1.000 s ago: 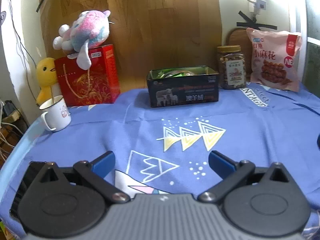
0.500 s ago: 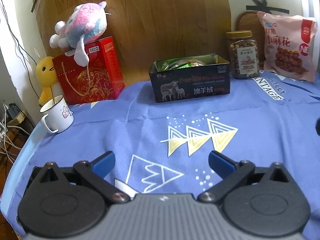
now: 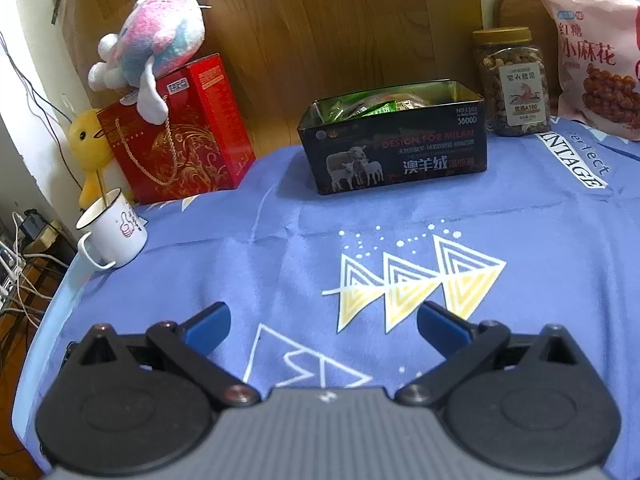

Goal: Organize snacks

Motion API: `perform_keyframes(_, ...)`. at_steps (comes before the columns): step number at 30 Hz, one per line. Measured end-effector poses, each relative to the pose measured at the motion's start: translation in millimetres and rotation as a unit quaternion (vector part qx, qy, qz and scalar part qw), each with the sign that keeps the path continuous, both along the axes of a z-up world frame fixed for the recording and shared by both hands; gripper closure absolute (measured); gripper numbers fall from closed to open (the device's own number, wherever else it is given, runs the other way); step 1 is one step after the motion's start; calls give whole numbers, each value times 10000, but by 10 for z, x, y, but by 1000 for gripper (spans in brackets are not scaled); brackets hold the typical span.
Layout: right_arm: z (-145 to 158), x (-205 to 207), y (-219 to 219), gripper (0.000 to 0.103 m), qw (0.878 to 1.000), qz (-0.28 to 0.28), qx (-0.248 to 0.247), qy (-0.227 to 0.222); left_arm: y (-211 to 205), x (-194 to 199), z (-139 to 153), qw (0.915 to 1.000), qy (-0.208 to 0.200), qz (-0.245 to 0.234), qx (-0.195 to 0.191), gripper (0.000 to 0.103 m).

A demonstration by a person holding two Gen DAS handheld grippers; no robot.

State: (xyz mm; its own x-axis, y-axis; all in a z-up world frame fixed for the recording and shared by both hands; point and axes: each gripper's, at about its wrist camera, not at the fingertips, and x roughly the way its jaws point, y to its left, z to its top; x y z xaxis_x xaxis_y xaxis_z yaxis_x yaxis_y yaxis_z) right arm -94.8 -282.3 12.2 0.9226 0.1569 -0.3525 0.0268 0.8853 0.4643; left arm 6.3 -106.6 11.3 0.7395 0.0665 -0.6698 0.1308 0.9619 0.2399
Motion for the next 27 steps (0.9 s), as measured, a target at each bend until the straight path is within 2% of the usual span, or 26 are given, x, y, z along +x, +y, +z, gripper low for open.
perform_keyframes(11, -96, 96, -102, 26, 9999, -75, -1, 146, -180, 100, -75, 9997, 70, -206, 55, 0)
perform_keyframes(16, -105, 153, -120, 26, 9995, -98, -52, 293, -214, 97, -37, 9994, 21, -315, -136, 0)
perform_keyframes(21, -107, 105, -153, 26, 9990, -174, -56, 408, -239, 48, 11, 9991, -131, -359, -172, 0)
perform_keyframes(27, -122, 7, -205, 26, 9983, -269, 157, 494, -166, 10, 47, 9989, -144, -316, -305, 0)
